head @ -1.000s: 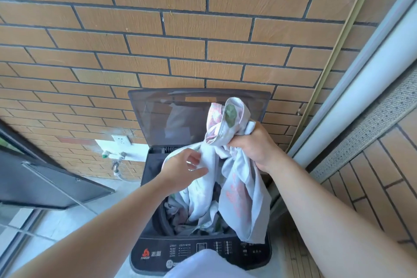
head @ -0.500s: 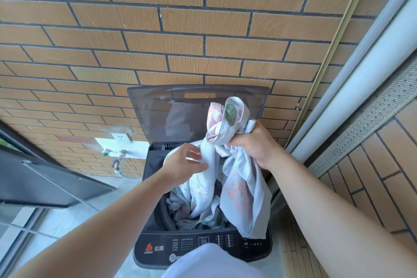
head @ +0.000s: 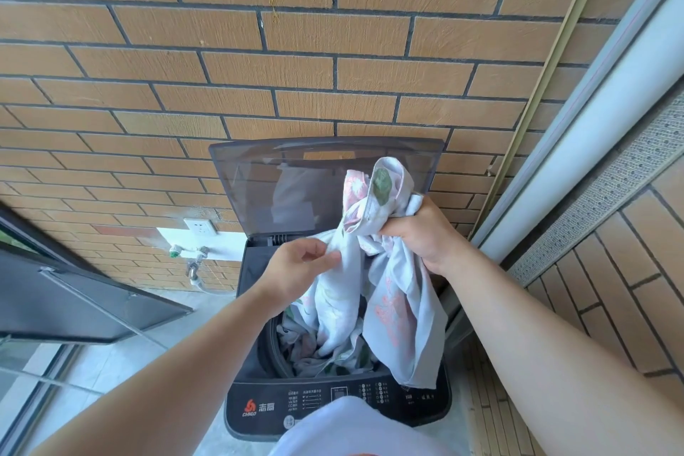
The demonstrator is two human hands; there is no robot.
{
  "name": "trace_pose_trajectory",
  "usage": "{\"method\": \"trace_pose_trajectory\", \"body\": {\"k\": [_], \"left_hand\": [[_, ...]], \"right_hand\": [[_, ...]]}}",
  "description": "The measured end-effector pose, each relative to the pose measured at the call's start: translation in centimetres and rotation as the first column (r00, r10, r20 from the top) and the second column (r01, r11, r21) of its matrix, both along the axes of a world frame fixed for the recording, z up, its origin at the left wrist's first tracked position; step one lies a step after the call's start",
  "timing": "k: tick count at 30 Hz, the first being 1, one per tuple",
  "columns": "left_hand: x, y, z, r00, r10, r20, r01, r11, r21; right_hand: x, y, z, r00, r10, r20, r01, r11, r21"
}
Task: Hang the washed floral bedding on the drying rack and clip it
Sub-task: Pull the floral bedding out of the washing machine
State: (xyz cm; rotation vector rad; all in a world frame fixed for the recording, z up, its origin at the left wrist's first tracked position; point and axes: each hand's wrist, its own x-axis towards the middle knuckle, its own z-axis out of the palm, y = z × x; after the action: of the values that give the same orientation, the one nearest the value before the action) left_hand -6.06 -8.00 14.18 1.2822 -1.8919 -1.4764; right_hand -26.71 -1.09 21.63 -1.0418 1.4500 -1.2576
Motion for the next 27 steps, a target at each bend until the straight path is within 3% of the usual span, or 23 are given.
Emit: {"method": "trace_pose_trajectory", "body": {"k": [3, 5, 13, 18, 22, 24, 27], "left_hand": [[0.1, 0.1, -1.5, 0.962, -0.120, 0.244, 0.149, 0.983, -0.104], [0.0, 0.1, -2.0, 0.950, -0.115, 0.291, 0.151, 0.983, -0.105], [0.6, -2.6, 0.5, 0.968, 0.178, 0.178, -0.147, 0.973, -0.178], [-0.4, -4.0, 7.8, 0.975, 0.216, 0.055, -0.162, 0.855, -0.492], [-2.2, -3.5, 14.8, 0.999, -0.050, 0.001, 0.039, 0.766, -0.641], [-3.1, -2.6, 15.9, 0.973, -0.224, -0.048, 0.158, 0.808, -0.568], [-3.6, -1.7, 15.3, 0.936, -0.303, -0.179, 0.219, 0.900, -0.377]], "right_hand": [[0.2, 0.1, 0.2, 1.000, -0.018, 0.024, 0.019, 1.000, -0.012], [0.3, 0.2, 0.2, 0.998, -0.049, 0.031, 0.049, 0.999, -0.005], [-0.9, 0.8, 0.5, 0.997, -0.050, -0.053, 0.052, 0.998, 0.034], [-1.2, 1.4, 0.9, 0.982, 0.160, -0.098, -0.150, 0.983, 0.102], [0.4, 1.4, 2.2, 0.949, 0.315, 0.016, -0.316, 0.949, 0.023], [1.3, 1.1, 2.9, 0.931, 0.346, 0.118, -0.343, 0.938, -0.042], [2.3, 0.8, 3.1, 0.916, 0.367, 0.162, -0.361, 0.930, -0.067]]}}
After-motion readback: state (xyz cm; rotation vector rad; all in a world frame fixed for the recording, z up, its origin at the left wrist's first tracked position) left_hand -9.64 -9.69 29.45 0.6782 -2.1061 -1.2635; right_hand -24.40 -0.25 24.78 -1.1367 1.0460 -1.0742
